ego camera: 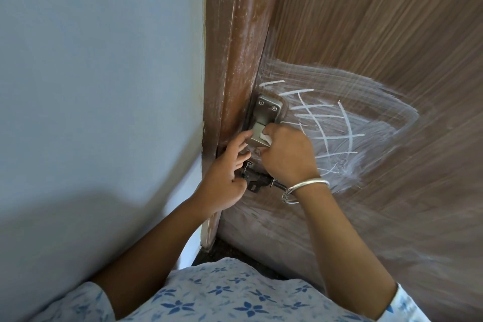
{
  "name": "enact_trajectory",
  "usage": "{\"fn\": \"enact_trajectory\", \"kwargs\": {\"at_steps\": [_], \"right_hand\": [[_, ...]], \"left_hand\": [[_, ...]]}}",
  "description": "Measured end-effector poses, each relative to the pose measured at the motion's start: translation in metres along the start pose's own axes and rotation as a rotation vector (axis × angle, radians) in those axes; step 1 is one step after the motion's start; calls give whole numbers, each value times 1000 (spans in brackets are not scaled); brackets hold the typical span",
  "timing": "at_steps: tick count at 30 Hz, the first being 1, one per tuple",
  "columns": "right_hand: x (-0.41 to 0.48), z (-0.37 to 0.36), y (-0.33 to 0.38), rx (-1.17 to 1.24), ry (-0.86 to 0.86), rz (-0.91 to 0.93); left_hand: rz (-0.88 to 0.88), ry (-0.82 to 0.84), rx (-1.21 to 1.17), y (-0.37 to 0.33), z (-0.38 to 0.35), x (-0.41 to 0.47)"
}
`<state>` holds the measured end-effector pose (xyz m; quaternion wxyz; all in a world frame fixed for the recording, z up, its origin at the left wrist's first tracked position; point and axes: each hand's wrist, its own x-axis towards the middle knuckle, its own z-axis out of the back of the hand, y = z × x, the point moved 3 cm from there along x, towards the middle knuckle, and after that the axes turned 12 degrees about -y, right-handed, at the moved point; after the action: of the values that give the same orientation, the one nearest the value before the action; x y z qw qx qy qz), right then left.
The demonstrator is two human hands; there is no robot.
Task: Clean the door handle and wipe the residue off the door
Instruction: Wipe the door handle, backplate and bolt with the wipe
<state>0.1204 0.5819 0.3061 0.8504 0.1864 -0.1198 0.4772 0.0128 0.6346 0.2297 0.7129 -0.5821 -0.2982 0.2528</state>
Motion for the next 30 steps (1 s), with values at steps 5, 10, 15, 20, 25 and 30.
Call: {"fn": "enact_trajectory", "kwargs": {"at_steps": [5, 10, 15, 20, 25, 30], "right_hand": [[0, 2, 1, -118, -44, 89], [-4, 5, -3, -272, -96, 104], [-16, 14, -17, -446, -110, -25], [-28, 15, -28, -337, -108, -80], [-29, 12, -33, -142, -83, -138], [-30, 13, -42, 124, -29, -196]], "left_hand": [[7, 1, 20, 1, 1, 0], [3, 7, 6, 3, 2, 0], [-2, -9, 28, 7, 4, 2], [-10, -12, 50, 7, 4, 2], [-17, -20, 51, 7, 4, 2], [-34, -15, 75, 6, 5, 2]]}}
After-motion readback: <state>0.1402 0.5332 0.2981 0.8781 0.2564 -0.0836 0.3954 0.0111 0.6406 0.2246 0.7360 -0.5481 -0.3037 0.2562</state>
